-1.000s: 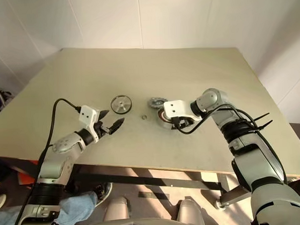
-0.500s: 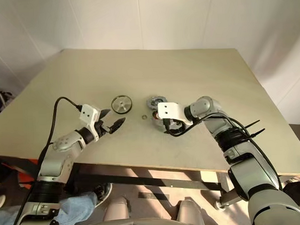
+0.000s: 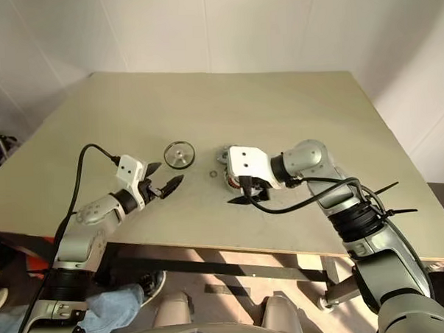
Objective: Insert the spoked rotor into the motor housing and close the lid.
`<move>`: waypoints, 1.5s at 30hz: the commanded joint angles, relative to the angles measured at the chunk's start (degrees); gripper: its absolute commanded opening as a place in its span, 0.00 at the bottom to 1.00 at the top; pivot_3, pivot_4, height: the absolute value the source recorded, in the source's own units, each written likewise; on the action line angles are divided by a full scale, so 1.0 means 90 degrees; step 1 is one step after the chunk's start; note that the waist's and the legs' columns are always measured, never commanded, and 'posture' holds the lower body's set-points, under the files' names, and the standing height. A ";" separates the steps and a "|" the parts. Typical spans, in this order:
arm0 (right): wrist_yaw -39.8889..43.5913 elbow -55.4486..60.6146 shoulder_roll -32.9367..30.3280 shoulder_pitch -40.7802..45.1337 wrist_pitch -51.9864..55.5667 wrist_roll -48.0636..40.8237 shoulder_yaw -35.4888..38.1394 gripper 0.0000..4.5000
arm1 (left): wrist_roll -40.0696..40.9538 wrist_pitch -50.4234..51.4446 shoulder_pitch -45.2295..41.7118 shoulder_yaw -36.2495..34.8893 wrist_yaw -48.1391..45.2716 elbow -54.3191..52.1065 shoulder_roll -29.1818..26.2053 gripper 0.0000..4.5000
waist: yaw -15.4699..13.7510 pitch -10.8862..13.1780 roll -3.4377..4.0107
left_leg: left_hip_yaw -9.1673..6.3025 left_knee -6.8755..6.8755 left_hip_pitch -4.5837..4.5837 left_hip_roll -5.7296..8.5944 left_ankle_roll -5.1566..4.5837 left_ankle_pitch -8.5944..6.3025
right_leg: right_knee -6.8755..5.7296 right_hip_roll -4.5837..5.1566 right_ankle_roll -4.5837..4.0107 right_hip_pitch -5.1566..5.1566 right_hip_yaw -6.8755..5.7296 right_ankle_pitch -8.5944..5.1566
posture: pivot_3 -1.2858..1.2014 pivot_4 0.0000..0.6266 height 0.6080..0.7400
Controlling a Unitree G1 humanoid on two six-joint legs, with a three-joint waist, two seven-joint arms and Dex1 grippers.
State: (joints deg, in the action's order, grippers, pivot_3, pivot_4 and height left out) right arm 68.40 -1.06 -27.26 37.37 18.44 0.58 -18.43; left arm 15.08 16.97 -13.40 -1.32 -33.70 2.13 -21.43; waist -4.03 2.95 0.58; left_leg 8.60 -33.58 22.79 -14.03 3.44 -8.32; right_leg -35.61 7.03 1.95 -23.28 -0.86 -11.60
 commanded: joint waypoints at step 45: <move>-0.4002 -0.3319 0.2211 0.0700 0.1576 0.0422 -0.0041 0.89 | 0.0021 0.0163 0.0174 -0.0254 -0.0003 -0.0437 -0.0354 1.00 | -0.0183 -0.0002 -0.0003 | -0.0002 0.0086 -0.0048 0.0029 0.0059 0.0034 | 0.0023 -0.0004 0.0050 0.0026 0.0030 -0.0030 | 0.52 0.00 1.00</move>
State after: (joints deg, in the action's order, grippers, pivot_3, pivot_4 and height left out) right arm 34.04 -29.70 -4.90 42.71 32.46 2.81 -20.87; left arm 15.17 18.64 -11.18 -3.32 -33.60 0.54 -24.05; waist -5.67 2.93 0.55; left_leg 8.58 -32.81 22.37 -13.75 3.97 -8.01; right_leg -35.40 7.00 2.40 -23.03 -0.57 -11.88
